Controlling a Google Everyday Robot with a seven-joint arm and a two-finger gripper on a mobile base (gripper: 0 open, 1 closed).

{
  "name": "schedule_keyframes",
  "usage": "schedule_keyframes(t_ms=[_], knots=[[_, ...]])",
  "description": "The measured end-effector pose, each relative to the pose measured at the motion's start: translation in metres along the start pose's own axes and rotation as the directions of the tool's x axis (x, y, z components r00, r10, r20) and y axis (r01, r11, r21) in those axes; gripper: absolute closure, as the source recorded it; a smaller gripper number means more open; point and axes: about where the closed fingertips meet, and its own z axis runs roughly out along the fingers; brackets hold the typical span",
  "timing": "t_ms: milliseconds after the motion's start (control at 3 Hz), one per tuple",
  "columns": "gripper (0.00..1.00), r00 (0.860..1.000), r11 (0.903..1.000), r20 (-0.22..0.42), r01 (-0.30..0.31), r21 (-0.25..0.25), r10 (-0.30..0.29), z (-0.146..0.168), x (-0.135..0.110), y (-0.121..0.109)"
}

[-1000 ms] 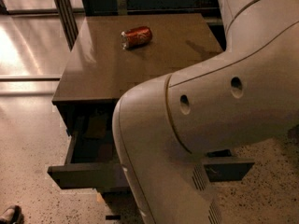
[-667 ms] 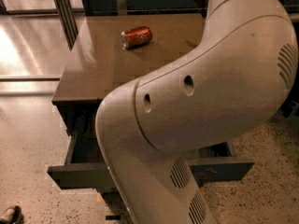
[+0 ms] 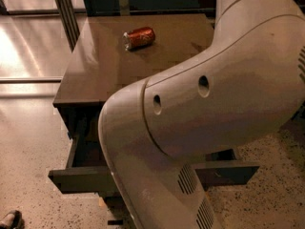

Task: Close top drawer

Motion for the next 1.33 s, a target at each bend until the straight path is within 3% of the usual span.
schedule_keyframes(t_ms=[333,667,1000,1333], knots=[[0.00,0.998,0.9980,-0.009,-0.055,-0.030,0.055,-0.008,0.015,-0.011],[0.00,0.991,0.9882,-0.011,-0.137,-0.070,0.136,-0.019,0.030,-0.023],[0.00,0.968,0.9619,-0.016,-0.251,-0.109,0.250,-0.031,0.045,-0.036],[0.00,0.951,0.9412,-0.026,-0.310,-0.135,0.309,-0.038,0.055,-0.040]])
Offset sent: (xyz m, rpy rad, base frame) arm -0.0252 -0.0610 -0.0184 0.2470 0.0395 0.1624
